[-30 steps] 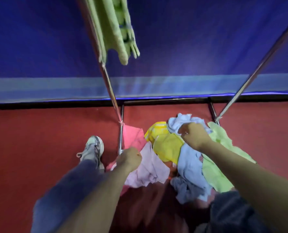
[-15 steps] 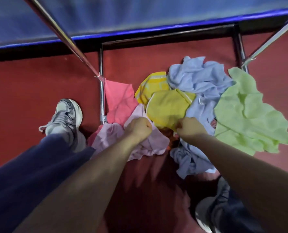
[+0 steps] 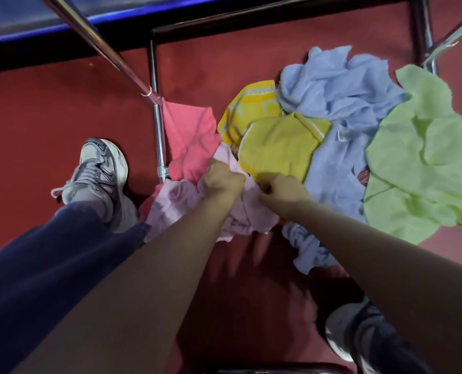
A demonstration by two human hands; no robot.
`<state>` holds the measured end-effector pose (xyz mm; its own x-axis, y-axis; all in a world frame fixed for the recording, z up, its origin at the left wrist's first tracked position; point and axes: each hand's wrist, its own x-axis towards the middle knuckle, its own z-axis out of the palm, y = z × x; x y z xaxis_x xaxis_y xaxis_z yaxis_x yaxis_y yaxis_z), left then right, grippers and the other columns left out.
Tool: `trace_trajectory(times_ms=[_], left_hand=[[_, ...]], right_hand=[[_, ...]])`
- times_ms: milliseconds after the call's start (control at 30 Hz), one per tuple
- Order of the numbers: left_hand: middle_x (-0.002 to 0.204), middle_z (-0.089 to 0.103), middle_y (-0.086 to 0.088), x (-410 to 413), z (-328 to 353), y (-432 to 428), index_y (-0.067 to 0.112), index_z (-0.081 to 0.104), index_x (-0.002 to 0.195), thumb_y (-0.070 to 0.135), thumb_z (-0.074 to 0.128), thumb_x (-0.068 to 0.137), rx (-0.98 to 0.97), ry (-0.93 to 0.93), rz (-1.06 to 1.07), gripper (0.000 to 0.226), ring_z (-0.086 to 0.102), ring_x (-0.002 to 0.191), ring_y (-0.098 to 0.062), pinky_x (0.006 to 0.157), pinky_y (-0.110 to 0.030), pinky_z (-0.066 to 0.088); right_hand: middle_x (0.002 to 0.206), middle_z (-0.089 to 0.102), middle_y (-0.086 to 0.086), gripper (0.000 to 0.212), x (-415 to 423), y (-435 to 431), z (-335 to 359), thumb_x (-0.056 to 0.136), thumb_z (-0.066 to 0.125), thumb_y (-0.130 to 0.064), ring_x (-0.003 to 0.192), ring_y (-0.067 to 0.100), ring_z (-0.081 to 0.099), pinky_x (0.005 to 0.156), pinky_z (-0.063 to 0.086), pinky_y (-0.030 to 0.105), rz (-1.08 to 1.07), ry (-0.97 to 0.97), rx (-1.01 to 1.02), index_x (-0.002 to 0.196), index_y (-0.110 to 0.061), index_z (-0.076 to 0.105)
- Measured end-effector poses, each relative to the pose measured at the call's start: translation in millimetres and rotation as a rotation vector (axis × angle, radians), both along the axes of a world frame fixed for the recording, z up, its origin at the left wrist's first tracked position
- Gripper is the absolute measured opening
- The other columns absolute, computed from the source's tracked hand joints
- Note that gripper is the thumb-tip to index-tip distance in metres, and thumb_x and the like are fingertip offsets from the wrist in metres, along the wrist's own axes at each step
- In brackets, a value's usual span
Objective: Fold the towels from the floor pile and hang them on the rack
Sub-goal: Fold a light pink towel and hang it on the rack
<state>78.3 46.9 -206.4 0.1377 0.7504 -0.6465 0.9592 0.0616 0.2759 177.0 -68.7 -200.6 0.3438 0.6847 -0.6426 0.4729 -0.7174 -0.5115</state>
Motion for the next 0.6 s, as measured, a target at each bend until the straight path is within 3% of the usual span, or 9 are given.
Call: trace_trajectory(times_ms=[67,100,167,200,267,333,433,533,600], left_hand=[[0.088,0.075,-0.009,-1.1,-22.4,3.3,0.019,0.072,0.102,0.056,0.07,0.045,-0.159,0.06,0.06,0.068,0.073,0.081,-0.026,0.08,-0.037,0.059],[0.088,0.075,-0.013,-9.4,-38.3,4.0,0.015,0.074,0.101,0.056,0.074,0.047,-0.28,0.116,0.087,0.068,0.072,0.079,-0.026,0.078,-0.037,0.059],[0.09,0.073,-0.021,-24.1,-57.4,6.6,0.002,0.073,0.104,0.036,0.073,0.08,-0.442,0.303,0.225,0.042,0.069,0.084,-0.035,0.082,-0.043,0.056],[0.087,0.074,-0.018,-29.4,-39.1,-4.0,0.003,0.074,0.103,0.029,0.068,0.088,-0.429,0.261,0.261,0.03,0.069,0.08,-0.033,0.081,-0.042,0.056],[0.092,0.076,-0.013,-13.9,6.6,-23.5,0.01,0.075,0.098,0.028,0.068,0.089,-0.377,-0.002,0.21,0.022,0.064,0.073,-0.02,0.075,-0.031,0.056],[0.102,0.074,-0.018,-0.5,32.4,-24.9,0.005,0.074,0.104,0.032,0.06,0.095,-0.37,-0.164,0.232,0.032,0.064,0.082,-0.024,0.083,-0.034,0.055],[0.093,0.073,-0.013,8.4,66.8,-26.7,0.004,0.071,0.103,0.034,0.048,0.101,-0.357,-0.196,0.224,0.038,0.07,0.087,-0.027,0.076,-0.033,0.058],[0.073,0.062,-0.009,17.1,116.2,-20.2,0.007,0.062,0.077,0.011,0.051,0.099,-0.317,-0.298,-0.001,0.025,0.062,0.068,-0.021,0.054,-0.019,0.049],[0.081,0.064,-0.008,16.9,158.6,-19.9,0.007,0.064,0.085,0.007,0.051,0.097,-0.284,-0.381,-0.209,0.018,0.055,0.07,-0.014,0.055,-0.014,0.043]], right_hand=[[0.088,0.067,0.007,0.011,-13.8,-0.1,-0.4,0.086,0.063,-0.027,0.086,0.027,0.06,0.067,0.036,0.029,0.008,0.107,-0.029,0.083,-0.017,0.062],[0.084,0.065,0.006,0.013,-20.5,0.6,-1.1,0.085,0.065,-0.022,0.084,0.025,0.059,0.066,0.035,0.028,0.007,0.156,-0.04,0.074,-0.017,0.059],[0.088,0.067,0.01,0.012,-30.9,2.4,1.6,0.086,0.061,-0.014,0.09,0.025,0.062,0.069,0.039,0.027,-0.017,0.208,-0.064,0.075,-0.013,0.065],[0.097,0.07,0.013,0.014,-33.3,3.6,7.6,0.088,0.057,-0.012,0.097,0.028,0.063,0.074,0.043,0.029,-0.031,0.205,-0.068,0.087,-0.008,0.07],[0.111,0.07,0.016,0.023,-34.0,5.0,24.9,0.091,0.054,-0.013,0.109,0.031,0.063,0.083,0.045,0.032,-0.047,0.142,-0.049,0.105,-0.005,0.071],[0.114,0.068,0.018,0.026,-31.5,5.4,49.3,0.092,0.054,-0.019,0.108,0.034,0.062,0.082,0.045,0.035,-0.023,-0.011,0.005,0.11,-0.005,0.068],[0.114,0.057,0.019,0.028,-21.7,7.7,93.6,0.088,0.057,-0.016,0.101,0.037,0.06,0.077,0.043,0.037,0.005,-0.162,0.166,0.112,-0.003,0.056],[0.121,0.055,0.017,0.043,-4.6,11.0,141.6,0.081,0.058,-0.007,0.099,0.038,0.06,0.078,0.048,0.042,0.013,-0.145,0.291,0.122,-0.007,0.05],[0.124,0.06,0.016,0.06,5.5,12.4,176.5,0.077,0.055,0.0,0.102,0.035,0.062,0.082,0.049,0.037,0.072,-0.072,0.294,0.135,-0.014,0.048]])
